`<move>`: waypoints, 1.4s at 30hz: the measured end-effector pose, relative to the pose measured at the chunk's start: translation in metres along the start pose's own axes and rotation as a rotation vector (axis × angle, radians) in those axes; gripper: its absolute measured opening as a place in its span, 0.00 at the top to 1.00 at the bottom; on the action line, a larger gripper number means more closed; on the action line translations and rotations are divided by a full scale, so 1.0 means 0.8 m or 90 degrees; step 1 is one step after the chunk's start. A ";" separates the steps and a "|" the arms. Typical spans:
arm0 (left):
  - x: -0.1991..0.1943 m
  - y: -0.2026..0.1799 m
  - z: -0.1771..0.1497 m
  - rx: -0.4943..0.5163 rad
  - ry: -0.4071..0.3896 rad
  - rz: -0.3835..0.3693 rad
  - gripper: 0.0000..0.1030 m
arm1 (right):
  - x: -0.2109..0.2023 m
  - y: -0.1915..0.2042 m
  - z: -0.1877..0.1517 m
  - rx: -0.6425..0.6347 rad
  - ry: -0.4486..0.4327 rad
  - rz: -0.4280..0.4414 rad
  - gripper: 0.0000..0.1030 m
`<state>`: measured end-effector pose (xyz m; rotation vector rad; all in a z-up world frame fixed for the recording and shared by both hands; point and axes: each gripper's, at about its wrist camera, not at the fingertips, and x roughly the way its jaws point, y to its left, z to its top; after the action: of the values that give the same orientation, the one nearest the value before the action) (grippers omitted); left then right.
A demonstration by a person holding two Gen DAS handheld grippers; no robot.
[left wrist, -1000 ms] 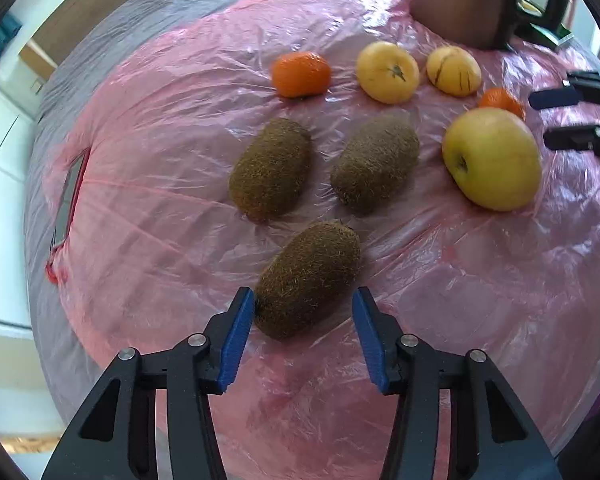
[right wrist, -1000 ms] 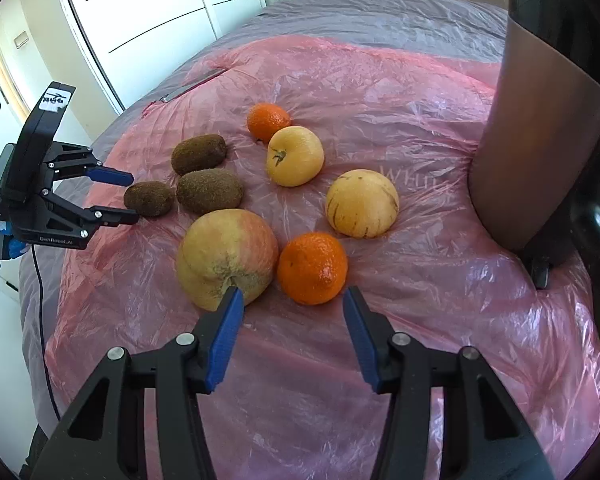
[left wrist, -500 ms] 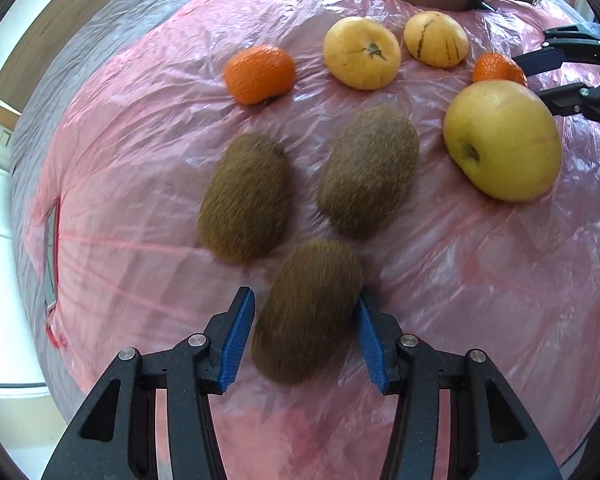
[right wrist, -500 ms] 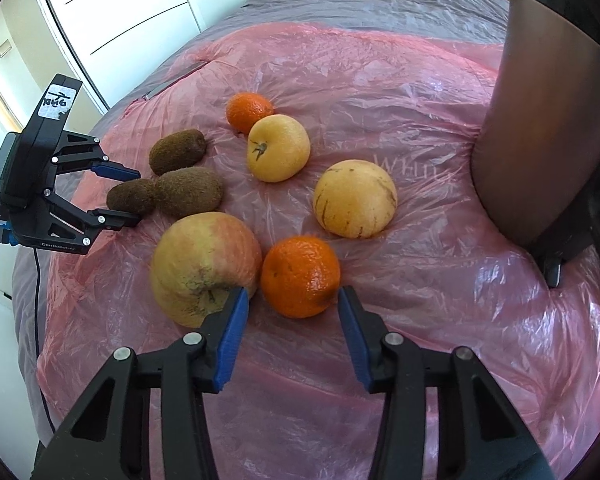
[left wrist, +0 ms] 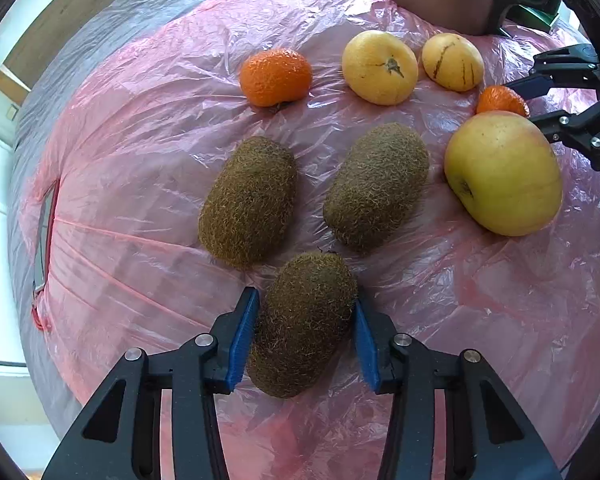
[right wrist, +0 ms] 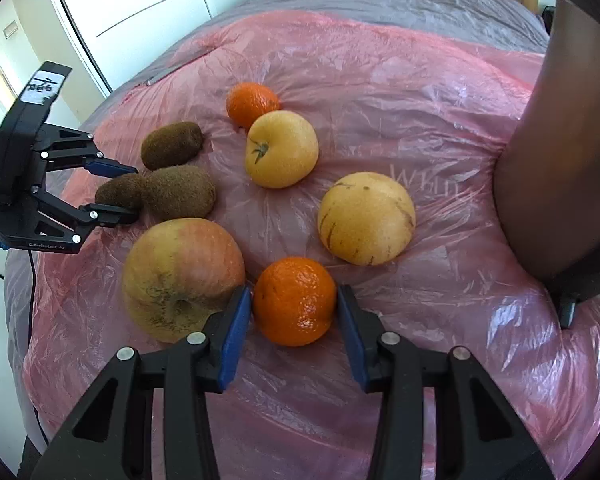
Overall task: Organize fruits
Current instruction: 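Grasp a kiwi with the left tool while the right tool grasps a tangerine, then carry the kiwi and tangerine in both tools over the green tray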
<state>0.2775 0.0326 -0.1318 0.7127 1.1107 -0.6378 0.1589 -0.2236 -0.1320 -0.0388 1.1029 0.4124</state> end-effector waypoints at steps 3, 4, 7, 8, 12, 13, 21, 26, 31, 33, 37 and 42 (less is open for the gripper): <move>-0.002 -0.006 -0.001 -0.002 0.002 0.008 0.61 | 0.004 -0.001 0.004 0.001 0.008 0.009 0.56; -0.002 -0.008 -0.001 -0.002 0.003 0.012 0.61 | 0.005 -0.003 0.004 0.006 0.010 0.014 0.56; -0.002 -0.020 0.000 0.003 0.008 0.028 0.61 | 0.008 -0.006 0.007 0.024 0.012 0.029 0.56; -0.003 -0.024 0.000 0.001 0.009 0.030 0.61 | 0.010 -0.007 0.008 0.027 0.012 0.034 0.55; -0.001 -0.029 0.000 -0.008 0.012 0.039 0.61 | 0.023 -0.011 0.009 0.056 0.021 0.047 0.55; -0.001 -0.032 0.000 -0.007 0.012 0.046 0.61 | 0.022 -0.011 0.010 0.061 0.017 0.049 0.56; -0.018 -0.045 -0.006 -0.039 -0.005 0.064 0.61 | 0.008 -0.013 0.005 0.074 -0.024 0.061 0.58; -0.031 -0.040 -0.013 -0.075 -0.017 0.055 0.62 | -0.008 -0.014 0.000 0.072 -0.053 0.061 0.58; -0.046 -0.036 -0.018 -0.110 -0.032 0.050 0.62 | -0.019 -0.015 -0.009 0.060 -0.071 0.061 0.58; -0.054 -0.031 -0.020 -0.132 -0.045 0.045 0.62 | -0.022 -0.015 -0.012 0.060 -0.075 0.062 0.58; -0.074 -0.021 -0.029 -0.196 -0.074 0.006 0.62 | -0.028 -0.015 -0.018 0.064 -0.079 0.067 0.58; -0.091 0.003 -0.040 -0.278 -0.108 -0.053 0.62 | -0.036 -0.012 -0.022 0.067 -0.082 0.074 0.58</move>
<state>0.2381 0.0666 -0.0718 0.2342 1.0780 -0.4925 0.1362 -0.2453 -0.1170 0.1438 1.0002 0.4537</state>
